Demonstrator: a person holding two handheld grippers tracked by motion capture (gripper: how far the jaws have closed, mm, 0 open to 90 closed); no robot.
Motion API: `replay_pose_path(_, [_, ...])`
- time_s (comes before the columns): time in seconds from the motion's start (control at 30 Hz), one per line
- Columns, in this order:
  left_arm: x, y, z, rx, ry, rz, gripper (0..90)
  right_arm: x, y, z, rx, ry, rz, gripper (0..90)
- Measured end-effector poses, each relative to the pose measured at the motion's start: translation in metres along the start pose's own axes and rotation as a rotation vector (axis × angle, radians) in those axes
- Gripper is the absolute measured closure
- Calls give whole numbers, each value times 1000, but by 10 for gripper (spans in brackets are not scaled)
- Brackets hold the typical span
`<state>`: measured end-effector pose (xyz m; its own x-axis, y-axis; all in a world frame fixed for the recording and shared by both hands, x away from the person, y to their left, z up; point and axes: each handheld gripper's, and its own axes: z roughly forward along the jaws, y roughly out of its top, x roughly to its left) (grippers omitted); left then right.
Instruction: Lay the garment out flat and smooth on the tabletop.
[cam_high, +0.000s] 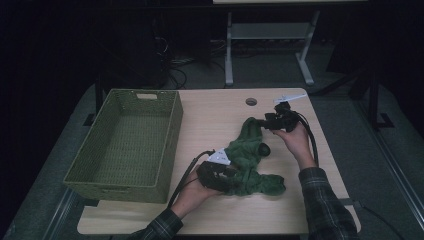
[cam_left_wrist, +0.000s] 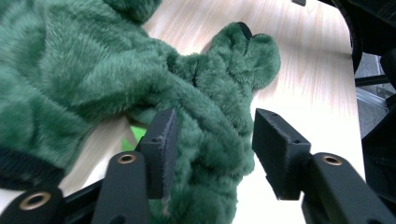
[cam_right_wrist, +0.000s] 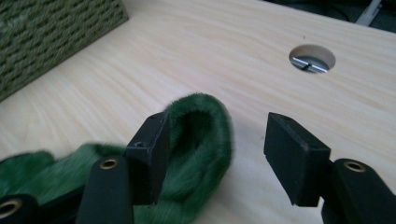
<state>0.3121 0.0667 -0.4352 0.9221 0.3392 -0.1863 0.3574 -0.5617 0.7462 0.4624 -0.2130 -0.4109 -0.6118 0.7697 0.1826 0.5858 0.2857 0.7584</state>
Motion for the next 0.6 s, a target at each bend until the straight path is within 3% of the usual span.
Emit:
replay_pose_path(0.27, [-3, -10, -21, 4, 32, 8, 428, 4, -14, -21, -2, 6, -13, 420])
replay_pose_path(0.5, [-2, -27, -33, 6, 57, -18, 404, 16, -31, -44, -29, 2, -38, 440])
replay_pose_path(0.6, [-4, -35, -35, 23, 65, -10, 368, 24, -40, -53, -34, -4, -58, 440])
